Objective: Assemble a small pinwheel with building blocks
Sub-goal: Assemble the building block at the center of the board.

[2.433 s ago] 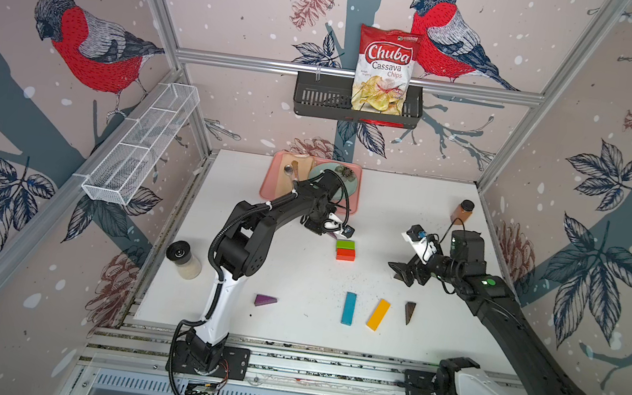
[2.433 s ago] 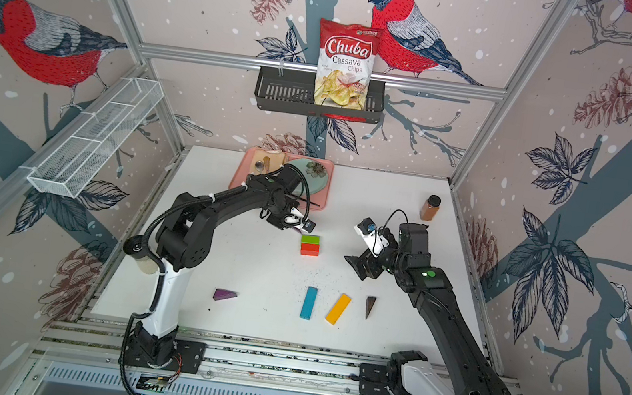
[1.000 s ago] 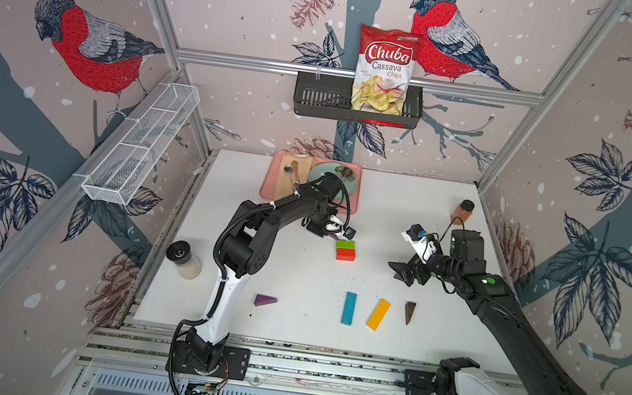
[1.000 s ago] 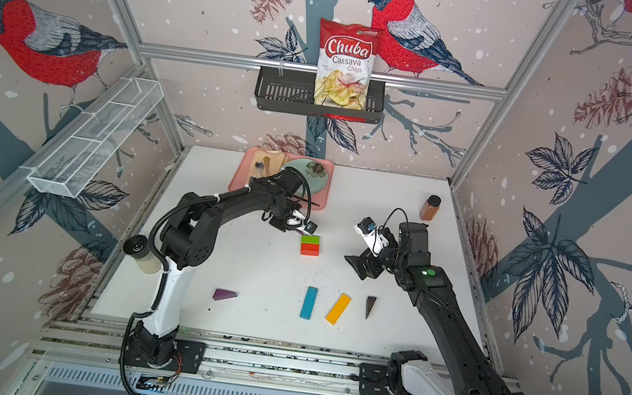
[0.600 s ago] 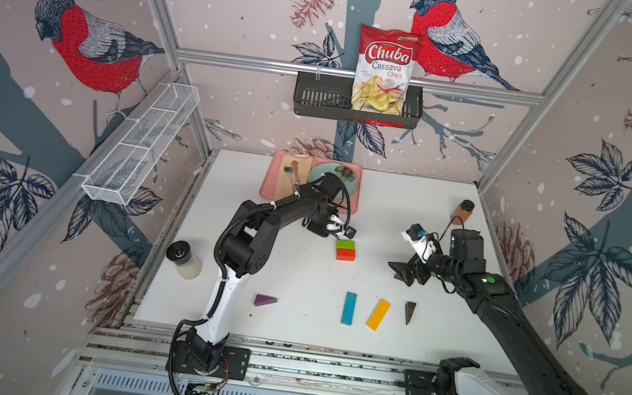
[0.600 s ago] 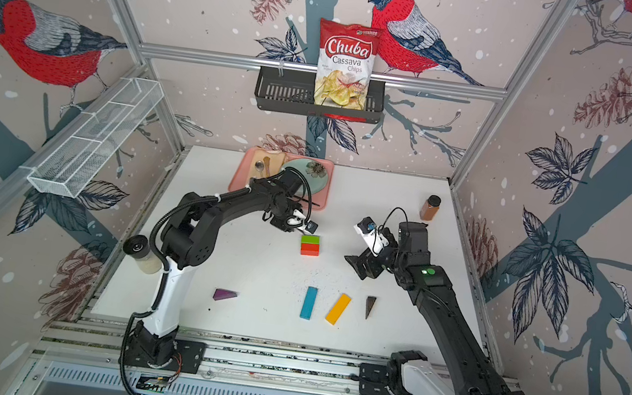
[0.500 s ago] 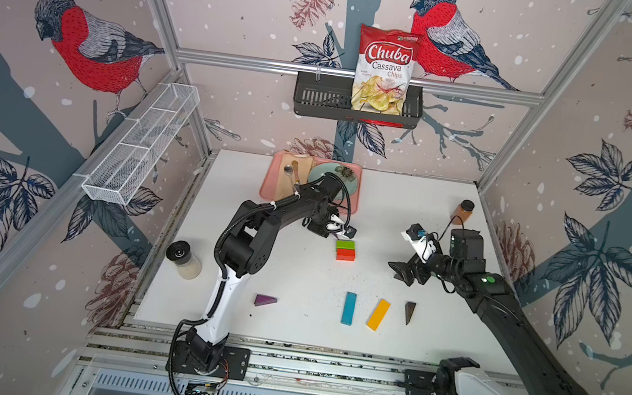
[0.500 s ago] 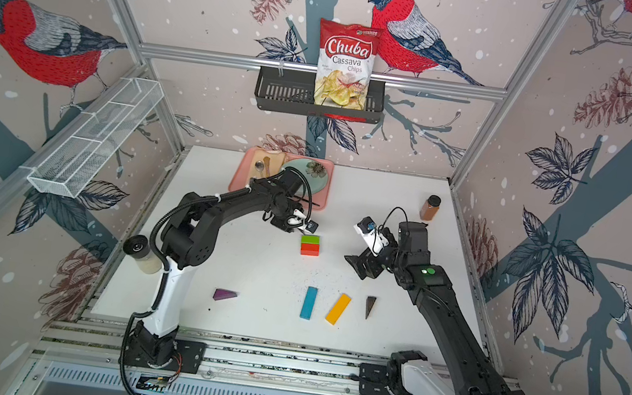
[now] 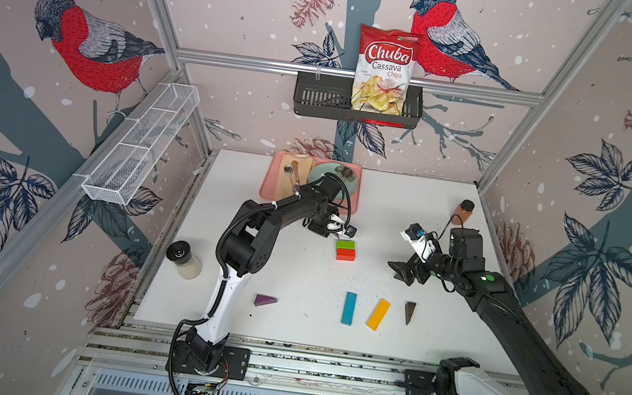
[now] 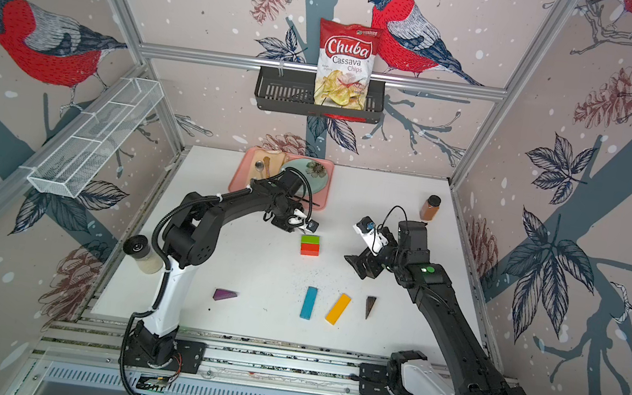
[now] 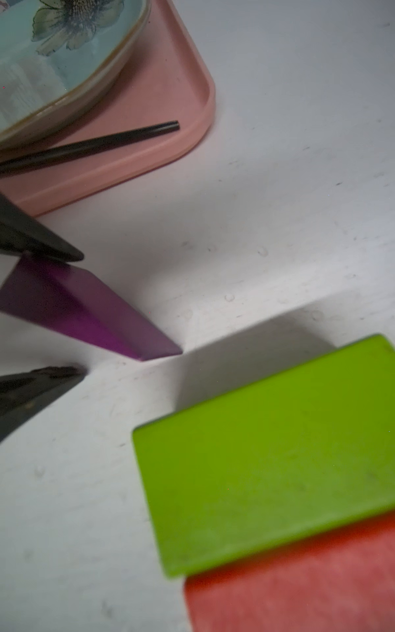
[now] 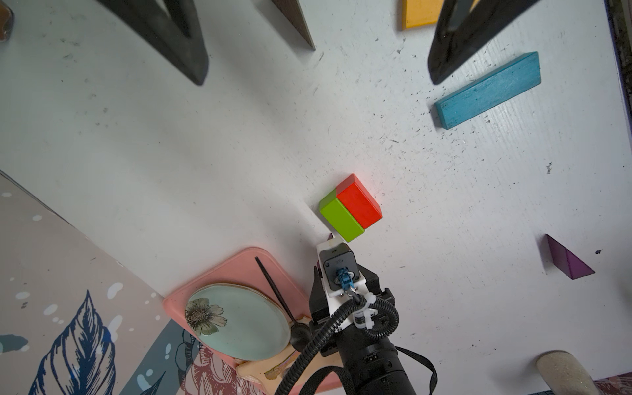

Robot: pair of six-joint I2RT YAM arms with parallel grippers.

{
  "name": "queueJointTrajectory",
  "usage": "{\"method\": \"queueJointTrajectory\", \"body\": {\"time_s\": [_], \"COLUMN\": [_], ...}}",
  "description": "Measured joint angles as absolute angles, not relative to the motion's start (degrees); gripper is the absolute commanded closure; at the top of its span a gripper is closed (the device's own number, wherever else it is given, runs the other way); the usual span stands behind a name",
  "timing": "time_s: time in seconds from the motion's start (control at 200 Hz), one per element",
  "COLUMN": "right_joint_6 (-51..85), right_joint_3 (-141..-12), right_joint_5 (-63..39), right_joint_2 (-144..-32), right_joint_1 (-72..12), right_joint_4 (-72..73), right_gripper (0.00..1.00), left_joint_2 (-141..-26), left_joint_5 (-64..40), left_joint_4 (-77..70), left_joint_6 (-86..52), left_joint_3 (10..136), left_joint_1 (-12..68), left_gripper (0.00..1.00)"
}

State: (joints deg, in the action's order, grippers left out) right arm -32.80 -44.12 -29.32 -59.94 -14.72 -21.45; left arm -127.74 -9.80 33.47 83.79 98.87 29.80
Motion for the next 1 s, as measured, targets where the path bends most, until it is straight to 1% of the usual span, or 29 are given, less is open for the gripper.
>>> {"method": "queueJointTrajectory", "body": {"time_s": [0.605, 0.825, 0.86, 0.926, 0.966, 0.986, 1.001], "right_joint_6": [-32.8, -32.8, -32.8, -32.6, -32.6, -32.6, -32.6], "right_joint_3": [-44.8, -44.8, -44.8, -44.8, -44.7, -44.7, -44.7], "right_joint_5": [-29.3, -29.5, -29.5, -29.5, -29.5, -29.5, -29.5], "right_joint_2": [-61.4, -62.0, -62.1, -62.3, -62.5, -62.5, -62.5], "right_joint_1": [-14.7, -14.7, -14.7, -14.7, -14.6, -14.6, -14.6], "right_joint_4": [-21.4, -21.0, -20.8, -20.2, -20.0, -19.9, -19.8], "right_gripper": [0.0, 0.01, 0.01, 0.01, 0.0, 0.0, 0.01], "left_joint_2": [-128.4, -122.8, -121.6, -119.1, -118.1, -117.7, -117.5], "left_joint_5": [-10.7, -11.7, -12.1, -12.9, -13.4, -13.5, -13.6], "left_joint_4": [30.9, 32.4, 32.4, 31.8, 31.1, 30.5, 29.9], "left_joint_6": [80.8, 77.2, 75.6, 72.7, 70.2, 68.9, 67.9], "left_joint_3": [99.7, 96.0, 95.1, 93.5, 93.0, 92.8, 92.8], "left_joint_1": [29.8, 29.6, 29.4, 28.6, 27.9, 27.5, 27.3], "left_gripper": [0.41, 0.39, 0.4, 0.45, 0.51, 0.56, 0.58]}}
